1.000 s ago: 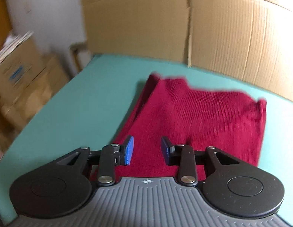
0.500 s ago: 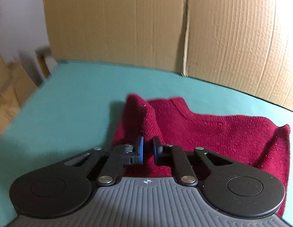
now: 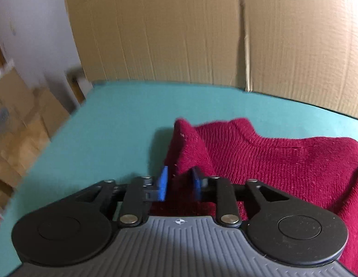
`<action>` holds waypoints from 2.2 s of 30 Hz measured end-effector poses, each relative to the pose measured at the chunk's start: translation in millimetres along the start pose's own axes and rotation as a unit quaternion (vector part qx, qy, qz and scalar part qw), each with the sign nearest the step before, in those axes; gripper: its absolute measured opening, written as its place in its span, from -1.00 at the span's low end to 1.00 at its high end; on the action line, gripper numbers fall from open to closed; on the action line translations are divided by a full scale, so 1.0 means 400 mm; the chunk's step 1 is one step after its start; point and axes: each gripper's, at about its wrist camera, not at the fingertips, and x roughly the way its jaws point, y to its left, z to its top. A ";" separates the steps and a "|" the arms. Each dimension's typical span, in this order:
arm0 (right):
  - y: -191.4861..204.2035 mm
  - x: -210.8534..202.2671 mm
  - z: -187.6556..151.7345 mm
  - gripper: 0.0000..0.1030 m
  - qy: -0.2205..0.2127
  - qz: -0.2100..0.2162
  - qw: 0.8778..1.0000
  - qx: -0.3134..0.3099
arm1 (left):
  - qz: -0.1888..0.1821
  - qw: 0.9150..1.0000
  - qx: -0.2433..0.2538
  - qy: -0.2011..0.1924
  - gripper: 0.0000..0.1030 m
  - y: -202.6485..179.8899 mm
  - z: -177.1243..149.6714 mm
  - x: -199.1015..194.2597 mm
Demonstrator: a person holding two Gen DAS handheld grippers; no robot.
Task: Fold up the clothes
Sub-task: 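Pinch the sweater collar edge with the right gripper and straighten it, then open the right gripper and withdraw it from the collar edge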
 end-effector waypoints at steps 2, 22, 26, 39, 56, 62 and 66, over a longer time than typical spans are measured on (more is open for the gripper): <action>0.007 -0.020 0.008 -0.25 -0.006 -0.002 1.000 -0.007 | -0.013 1.000 -0.013 -0.009 -1.00 0.009 0.007 -0.008; 0.052 0.075 -0.020 -0.57 0.000 -0.029 0.997 -0.066 | -0.002 1.000 -0.005 0.014 -1.00 0.000 -0.031 0.033; 0.009 -0.028 -0.005 -0.30 -0.029 -0.001 0.999 -0.019 | -0.002 1.000 -0.005 0.009 -1.00 0.003 -0.025 0.027; 0.009 0.019 -0.042 -0.75 0.037 0.027 0.999 0.001 | -0.007 0.999 0.017 0.030 -1.00 0.000 -0.023 0.029; 0.090 -0.328 -0.328 -0.61 0.049 0.049 0.997 -0.021 | -0.021 0.997 0.060 -0.031 -1.00 0.043 0.071 -0.046; 0.113 -0.387 -0.456 -0.61 0.080 0.043 0.996 0.002 | -0.061 0.993 0.097 0.020 -1.00 0.006 0.039 0.075; 0.132 -0.459 -0.506 -0.58 0.055 0.020 0.998 0.005 | -0.064 0.991 0.112 0.034 -0.99 0.025 -0.003 0.048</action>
